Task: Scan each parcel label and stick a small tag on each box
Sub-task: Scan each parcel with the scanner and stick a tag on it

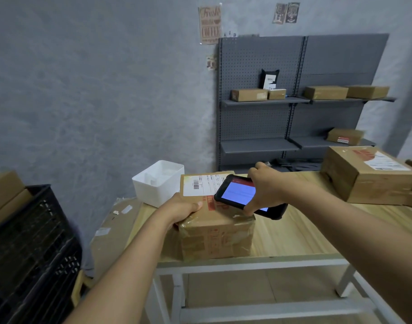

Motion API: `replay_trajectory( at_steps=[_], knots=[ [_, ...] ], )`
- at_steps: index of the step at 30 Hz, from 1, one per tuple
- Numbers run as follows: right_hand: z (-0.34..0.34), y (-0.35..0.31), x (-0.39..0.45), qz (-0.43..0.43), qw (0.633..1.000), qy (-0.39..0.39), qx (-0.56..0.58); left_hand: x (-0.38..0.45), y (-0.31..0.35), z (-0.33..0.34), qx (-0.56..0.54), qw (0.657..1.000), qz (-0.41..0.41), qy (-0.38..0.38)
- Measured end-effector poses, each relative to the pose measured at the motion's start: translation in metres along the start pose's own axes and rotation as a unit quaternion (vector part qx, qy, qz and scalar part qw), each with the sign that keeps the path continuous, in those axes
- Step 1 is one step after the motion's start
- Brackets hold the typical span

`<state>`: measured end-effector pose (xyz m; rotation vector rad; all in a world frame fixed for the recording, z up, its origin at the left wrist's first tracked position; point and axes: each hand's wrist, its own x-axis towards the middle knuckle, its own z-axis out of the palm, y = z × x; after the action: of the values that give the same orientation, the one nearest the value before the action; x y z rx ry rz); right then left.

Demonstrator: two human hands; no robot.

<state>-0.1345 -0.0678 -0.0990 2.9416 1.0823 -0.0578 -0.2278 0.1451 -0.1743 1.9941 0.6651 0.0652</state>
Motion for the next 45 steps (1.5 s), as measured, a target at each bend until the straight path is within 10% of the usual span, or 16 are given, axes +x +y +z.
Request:
replay_trajectory(
  at_steps=[45],
  knots=[
    [-0.018,-0.011,-0.001,0.036,0.999,0.031,0.008,0.001,-0.004,0.000,0.024,1.000,-0.009,-0.005]
  ],
)
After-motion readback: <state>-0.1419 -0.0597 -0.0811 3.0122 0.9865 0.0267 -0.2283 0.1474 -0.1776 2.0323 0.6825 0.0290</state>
